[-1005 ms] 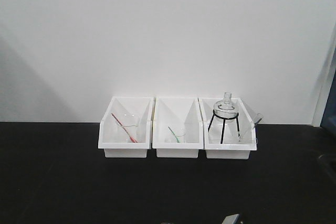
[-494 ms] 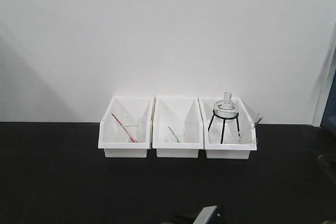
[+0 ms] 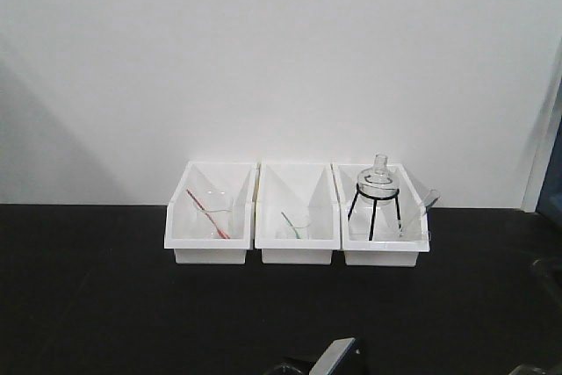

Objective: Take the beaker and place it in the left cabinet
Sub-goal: 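Lower the right gripper and grasp the clear glass beaker, then lift the beaker with the right gripper and retract toward the body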

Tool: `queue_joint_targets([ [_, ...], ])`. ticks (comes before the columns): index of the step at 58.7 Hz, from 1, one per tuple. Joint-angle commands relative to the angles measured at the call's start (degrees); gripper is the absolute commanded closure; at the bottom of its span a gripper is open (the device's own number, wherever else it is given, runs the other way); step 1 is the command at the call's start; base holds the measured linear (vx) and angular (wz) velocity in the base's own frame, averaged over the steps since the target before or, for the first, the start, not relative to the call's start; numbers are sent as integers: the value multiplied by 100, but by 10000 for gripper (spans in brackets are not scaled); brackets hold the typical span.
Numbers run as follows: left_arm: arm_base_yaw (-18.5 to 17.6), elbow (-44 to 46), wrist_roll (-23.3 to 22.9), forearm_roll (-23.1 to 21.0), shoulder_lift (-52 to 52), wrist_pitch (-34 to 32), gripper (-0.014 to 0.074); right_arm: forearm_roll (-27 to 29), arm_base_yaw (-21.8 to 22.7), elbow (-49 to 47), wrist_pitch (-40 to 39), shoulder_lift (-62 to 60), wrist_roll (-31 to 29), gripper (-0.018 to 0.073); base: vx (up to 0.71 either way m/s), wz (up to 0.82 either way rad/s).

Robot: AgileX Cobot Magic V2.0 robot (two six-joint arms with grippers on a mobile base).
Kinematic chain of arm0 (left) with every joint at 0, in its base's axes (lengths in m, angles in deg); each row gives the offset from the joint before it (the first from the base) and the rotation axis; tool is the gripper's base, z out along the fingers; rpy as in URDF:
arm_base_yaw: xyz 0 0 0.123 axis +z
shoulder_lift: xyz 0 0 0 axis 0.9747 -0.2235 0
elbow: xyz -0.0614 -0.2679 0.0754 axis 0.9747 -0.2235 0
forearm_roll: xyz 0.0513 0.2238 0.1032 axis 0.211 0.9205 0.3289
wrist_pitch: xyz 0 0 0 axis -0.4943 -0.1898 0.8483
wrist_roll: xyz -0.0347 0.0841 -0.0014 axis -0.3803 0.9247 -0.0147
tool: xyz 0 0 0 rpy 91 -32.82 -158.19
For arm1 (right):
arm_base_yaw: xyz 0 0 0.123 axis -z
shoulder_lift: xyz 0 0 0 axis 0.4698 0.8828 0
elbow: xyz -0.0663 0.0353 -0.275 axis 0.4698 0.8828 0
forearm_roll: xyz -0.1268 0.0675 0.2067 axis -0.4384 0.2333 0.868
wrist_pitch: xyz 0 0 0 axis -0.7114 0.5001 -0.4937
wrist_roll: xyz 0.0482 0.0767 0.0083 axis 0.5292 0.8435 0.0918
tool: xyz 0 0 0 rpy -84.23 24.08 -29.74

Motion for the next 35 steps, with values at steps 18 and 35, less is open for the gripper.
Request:
queue_joint_targets([
  [18,-31,89,-23,19,56,-429,593,48,13,-110,-590,-133,-8,79,0,0],
  [35,-31,89,-23,19,56,-429,593,12,13,-110,-523,-176,95,576,0,0],
])
